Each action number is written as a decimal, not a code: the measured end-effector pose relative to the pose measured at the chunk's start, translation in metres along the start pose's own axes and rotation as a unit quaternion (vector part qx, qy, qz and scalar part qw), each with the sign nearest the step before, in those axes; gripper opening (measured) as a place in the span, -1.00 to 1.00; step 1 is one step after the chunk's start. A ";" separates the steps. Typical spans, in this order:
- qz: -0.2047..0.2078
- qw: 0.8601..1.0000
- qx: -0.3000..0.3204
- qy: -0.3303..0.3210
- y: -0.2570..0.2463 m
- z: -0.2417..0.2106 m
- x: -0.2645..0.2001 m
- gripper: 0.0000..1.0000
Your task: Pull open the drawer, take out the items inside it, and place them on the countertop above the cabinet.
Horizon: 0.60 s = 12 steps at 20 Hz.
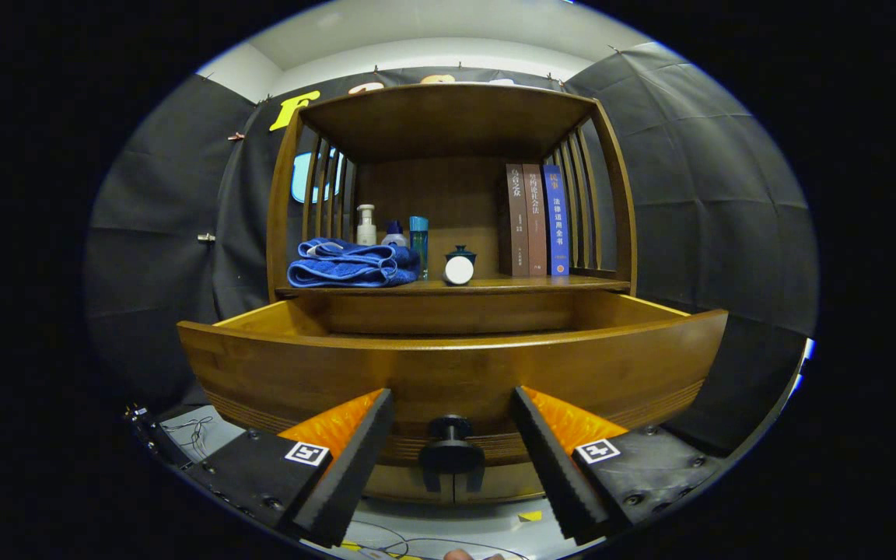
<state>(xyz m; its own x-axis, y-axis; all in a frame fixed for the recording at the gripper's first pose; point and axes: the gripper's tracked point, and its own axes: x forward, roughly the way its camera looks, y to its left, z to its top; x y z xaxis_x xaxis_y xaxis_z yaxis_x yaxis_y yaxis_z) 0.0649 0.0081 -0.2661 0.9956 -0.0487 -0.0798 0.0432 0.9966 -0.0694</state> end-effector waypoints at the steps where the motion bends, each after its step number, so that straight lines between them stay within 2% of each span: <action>1: 0.000 1.000 0.001 0.001 -0.001 0.003 0.007 0.99; 12: -0.001 1.000 0.002 0.012 0.003 0.016 0.085 0.99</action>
<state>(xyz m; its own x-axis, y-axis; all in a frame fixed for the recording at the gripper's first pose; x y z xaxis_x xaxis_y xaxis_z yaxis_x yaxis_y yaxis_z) 0.1511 0.0076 -0.2573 0.9933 -0.0527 -0.1025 0.0460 0.9967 -0.0663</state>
